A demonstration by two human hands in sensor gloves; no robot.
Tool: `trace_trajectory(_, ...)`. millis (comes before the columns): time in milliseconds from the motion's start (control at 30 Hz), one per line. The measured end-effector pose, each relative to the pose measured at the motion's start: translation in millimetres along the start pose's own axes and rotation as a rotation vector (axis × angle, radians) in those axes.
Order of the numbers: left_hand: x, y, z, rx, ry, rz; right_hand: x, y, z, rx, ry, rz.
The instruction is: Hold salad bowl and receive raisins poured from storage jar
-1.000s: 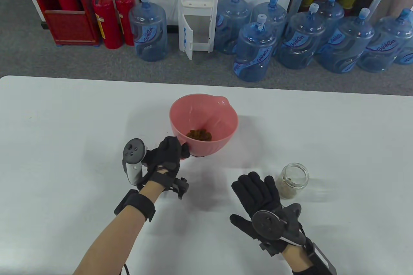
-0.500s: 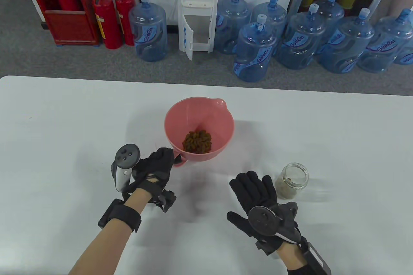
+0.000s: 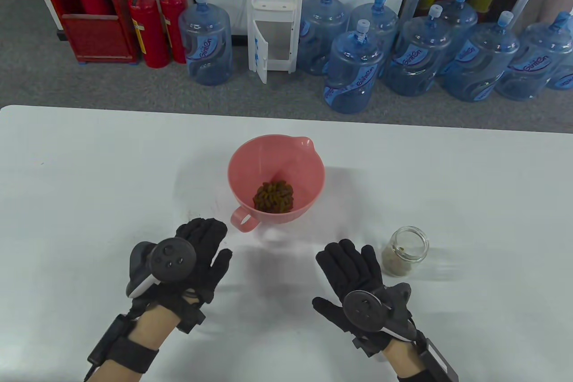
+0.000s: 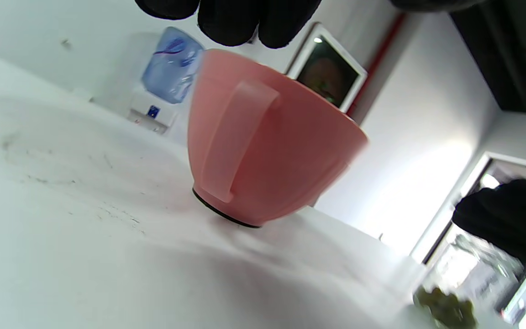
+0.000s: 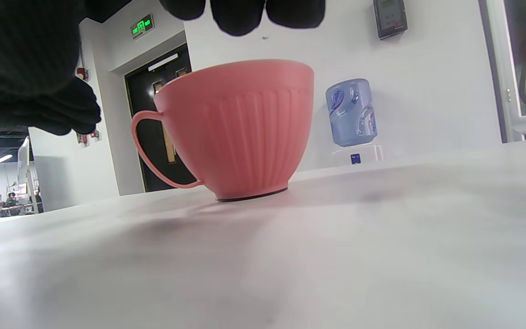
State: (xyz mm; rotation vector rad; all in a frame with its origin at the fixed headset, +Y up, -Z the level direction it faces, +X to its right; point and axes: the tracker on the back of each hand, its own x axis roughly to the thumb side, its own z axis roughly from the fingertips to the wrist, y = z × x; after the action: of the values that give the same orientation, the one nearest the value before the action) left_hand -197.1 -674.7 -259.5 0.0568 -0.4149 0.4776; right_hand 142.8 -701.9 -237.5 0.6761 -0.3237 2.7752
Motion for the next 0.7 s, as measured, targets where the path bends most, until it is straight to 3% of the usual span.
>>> trace_trajectory(333,39.7,-22.9,27.3,-0.042,-0.144,-0.227,4.2,2.3,1.7,0.001,-0.016,-0.009)
trace_trajectory(700,25.7,-58.1,33.5,-0.126,-0.123,-0.303,5.2,3.6,2.1,0.017,-0.013,-0.007)
